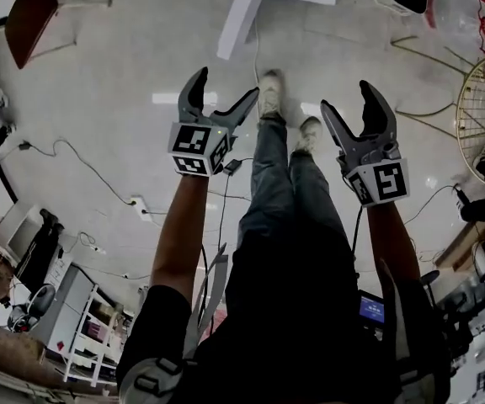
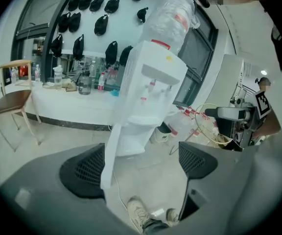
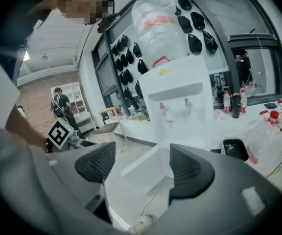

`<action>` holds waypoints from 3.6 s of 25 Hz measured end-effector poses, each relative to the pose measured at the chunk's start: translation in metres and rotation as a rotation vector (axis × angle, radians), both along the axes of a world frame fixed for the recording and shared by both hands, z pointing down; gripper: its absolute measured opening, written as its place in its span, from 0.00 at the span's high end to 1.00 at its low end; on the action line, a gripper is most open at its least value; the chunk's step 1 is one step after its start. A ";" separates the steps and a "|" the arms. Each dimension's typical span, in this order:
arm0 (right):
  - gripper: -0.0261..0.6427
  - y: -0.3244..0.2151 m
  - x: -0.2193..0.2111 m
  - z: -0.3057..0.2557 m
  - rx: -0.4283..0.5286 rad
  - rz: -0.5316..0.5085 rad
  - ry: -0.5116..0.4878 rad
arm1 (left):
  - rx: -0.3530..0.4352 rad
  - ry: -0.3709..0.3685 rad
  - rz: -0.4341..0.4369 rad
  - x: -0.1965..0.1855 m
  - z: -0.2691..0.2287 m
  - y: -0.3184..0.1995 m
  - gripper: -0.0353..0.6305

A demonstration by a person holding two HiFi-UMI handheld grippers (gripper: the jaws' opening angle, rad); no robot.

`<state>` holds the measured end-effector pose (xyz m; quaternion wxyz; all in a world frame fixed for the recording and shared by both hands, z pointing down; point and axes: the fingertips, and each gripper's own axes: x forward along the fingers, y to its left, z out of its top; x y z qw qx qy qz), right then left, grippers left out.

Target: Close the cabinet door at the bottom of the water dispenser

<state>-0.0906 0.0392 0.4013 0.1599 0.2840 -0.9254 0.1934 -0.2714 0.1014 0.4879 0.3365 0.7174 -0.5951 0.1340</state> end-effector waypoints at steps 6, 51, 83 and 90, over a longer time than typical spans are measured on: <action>0.45 0.010 -0.028 0.056 -0.077 -0.049 0.015 | -0.071 0.027 -0.006 -0.005 0.069 0.011 0.24; 0.50 0.015 0.003 0.134 -0.214 0.022 0.033 | -0.237 0.106 -0.026 0.021 0.203 -0.019 0.24; 0.53 -0.002 0.095 0.129 -0.205 0.266 0.050 | -0.277 0.165 0.275 0.155 0.205 -0.052 0.26; 0.55 -0.012 0.113 0.119 -0.185 0.351 0.037 | -0.290 0.185 0.336 0.177 0.204 -0.068 0.26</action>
